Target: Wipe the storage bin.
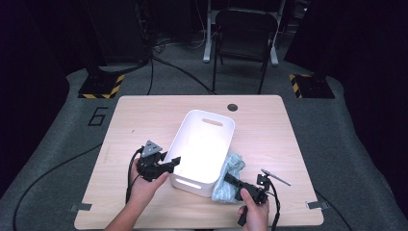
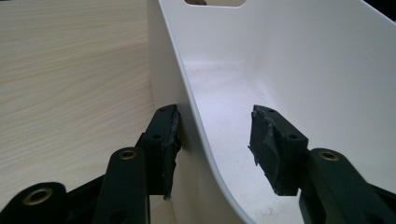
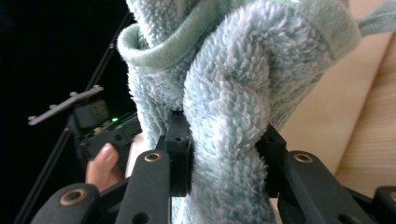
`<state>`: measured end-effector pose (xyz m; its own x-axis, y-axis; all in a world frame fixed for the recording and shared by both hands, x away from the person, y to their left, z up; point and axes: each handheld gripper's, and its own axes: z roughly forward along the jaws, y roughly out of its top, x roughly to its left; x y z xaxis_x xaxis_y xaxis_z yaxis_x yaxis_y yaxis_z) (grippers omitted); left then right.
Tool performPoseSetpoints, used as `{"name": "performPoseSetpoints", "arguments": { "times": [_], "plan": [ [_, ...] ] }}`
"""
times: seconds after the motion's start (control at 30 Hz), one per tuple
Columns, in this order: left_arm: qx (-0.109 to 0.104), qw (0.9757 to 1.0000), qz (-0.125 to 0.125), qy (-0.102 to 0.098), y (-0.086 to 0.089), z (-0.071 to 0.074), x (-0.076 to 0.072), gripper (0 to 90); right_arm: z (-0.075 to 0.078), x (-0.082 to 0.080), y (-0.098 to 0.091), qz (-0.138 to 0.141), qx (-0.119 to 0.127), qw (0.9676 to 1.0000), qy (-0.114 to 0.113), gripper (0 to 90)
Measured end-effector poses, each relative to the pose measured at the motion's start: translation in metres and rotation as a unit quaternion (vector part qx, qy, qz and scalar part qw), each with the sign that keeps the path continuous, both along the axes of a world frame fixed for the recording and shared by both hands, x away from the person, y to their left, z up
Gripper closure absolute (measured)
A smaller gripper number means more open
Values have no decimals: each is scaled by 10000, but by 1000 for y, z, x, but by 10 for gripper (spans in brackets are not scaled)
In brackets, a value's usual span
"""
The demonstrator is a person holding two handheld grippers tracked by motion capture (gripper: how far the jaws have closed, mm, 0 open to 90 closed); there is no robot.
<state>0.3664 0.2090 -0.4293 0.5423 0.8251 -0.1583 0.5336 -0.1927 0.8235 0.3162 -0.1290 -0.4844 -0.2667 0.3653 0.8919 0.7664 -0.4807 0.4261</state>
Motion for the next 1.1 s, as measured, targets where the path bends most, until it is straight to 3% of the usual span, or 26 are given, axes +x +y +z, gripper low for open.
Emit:
{"name": "performPoseSetpoints", "arguments": {
  "times": [0.27, 0.3, 0.33, 0.43, 0.57, 0.67, 0.73, 0.8, 0.87, 0.9, 0.93, 1.03, 1.1],
  "plan": [
    [74, 9998, 174, -93, -2, 0, -5, 515, -4, 14, -2, -64, -76, 9999, 98, 660],
    [77, 9999, 139, -32, 0, 1, -5, 505, -4, 17, -2, -84, -94, 9999, 105, 660],
    [30, 9999, 154, -41, 0, 0, -5, 486, -3, 18, -2, -83, -14, 9998, 195, 660],
    [-154, 9997, 187, -4, 3, -1, -6, 460, -4, 24, -2, -92, -10, 9999, 118, 656],
    [-231, 9994, 251, -1, 4, -2, -7, 453, -11, 29, -2, -109, -274, 9995, 132, 656],
    [-155, 9997, 203, -32, 4, -1, -8, 439, -23, 34, -2, -40, -431, 9985, 348, 654],
    [-158, 9997, 198, -56, 4, -1, -8, 421, -43, 38, -2, 29, -706, 9953, 669, 654],
    [-131, 9998, 149, -45, 5, -1, -7, 417, -47, 37, -1, 3, -721, 9943, 788, 653],
    [-146, 9998, 146, -76, 5, -2, -7, 408, -53, 34, -2, 17, -430, 9950, 905, 652],
    [-126, 9999, 89, -36, 6, -1, -7, 407, -53, 34, -2, 44, -436, 9948, 924, 651],
    [-143, 9998, 105, -81, 5, -2, -6, 407, -53, 33, -2, 41, -514, 9951, 845, 652],
    [-85, 9999, 38, -66, 4, -1, -5, 407, -48, 28, -3, 115, -545, 9941, 926, 653],
    [-24, 10000, 22, -68, 3, -1, -5, 406, -47, 25, -3, 111, -518, 9956, 767, 653]
  ]
}}
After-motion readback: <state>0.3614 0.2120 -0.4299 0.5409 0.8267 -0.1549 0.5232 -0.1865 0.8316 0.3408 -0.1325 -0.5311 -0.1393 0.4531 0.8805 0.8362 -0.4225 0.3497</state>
